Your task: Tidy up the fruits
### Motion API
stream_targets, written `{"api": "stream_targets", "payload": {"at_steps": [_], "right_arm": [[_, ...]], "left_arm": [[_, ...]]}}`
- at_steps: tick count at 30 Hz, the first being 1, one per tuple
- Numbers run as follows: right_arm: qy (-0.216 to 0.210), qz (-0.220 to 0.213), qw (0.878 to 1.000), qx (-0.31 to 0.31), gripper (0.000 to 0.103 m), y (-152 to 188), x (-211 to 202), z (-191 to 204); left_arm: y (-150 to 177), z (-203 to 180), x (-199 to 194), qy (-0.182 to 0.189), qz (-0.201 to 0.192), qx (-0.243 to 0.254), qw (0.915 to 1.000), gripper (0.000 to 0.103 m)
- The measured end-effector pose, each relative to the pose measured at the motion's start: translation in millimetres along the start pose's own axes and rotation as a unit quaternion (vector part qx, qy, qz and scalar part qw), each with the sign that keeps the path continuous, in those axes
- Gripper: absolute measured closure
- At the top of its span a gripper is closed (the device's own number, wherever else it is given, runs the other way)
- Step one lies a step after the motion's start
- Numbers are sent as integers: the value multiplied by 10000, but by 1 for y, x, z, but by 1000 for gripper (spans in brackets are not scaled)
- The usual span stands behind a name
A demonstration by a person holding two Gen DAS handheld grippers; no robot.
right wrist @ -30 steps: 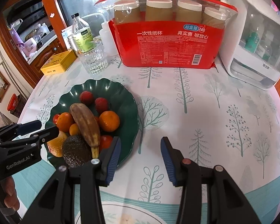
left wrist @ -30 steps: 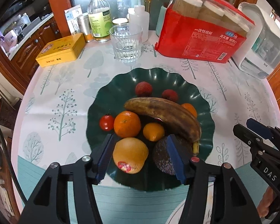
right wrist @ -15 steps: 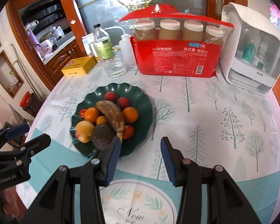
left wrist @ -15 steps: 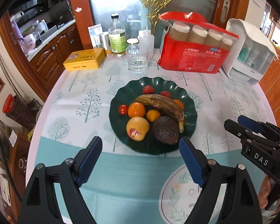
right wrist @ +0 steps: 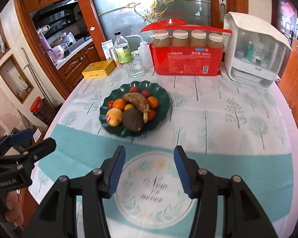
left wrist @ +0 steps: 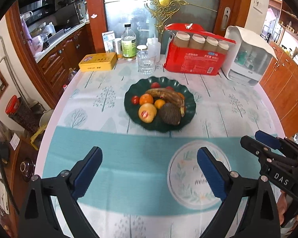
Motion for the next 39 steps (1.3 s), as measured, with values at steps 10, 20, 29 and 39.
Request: {"api": "stream_targets", "payload": {"at_steps": [10, 20, 29, 39], "right_arm": [[16, 76, 9998, 157, 43, 70, -58, 27], [220, 31, 9987, 462, 41, 107, -87, 32], [457, -223, 9977, 444, 41, 113, -105, 35], [527, -307, 9975, 349, 41, 112, -114, 35]], "left_arm": [[69, 10, -71, 96, -310, -118, 9994, 5], [109, 0, -100, -130, -445, -107, 9989, 5], [116, -14, -108, 11, -460, 83, 9989, 5], [114, -14, -108, 128, -367, -79, 9992, 5]]}}
Point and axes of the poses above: each gripper's, at about its wrist camera, not at the fingertips, and x roughly the way its jaws point, z to its left, y to its underside, the point moved 1 cm from there along x, roughly the way its jaws point, and after that the axes turned 7 degrees about x, right-handed, at the moved point
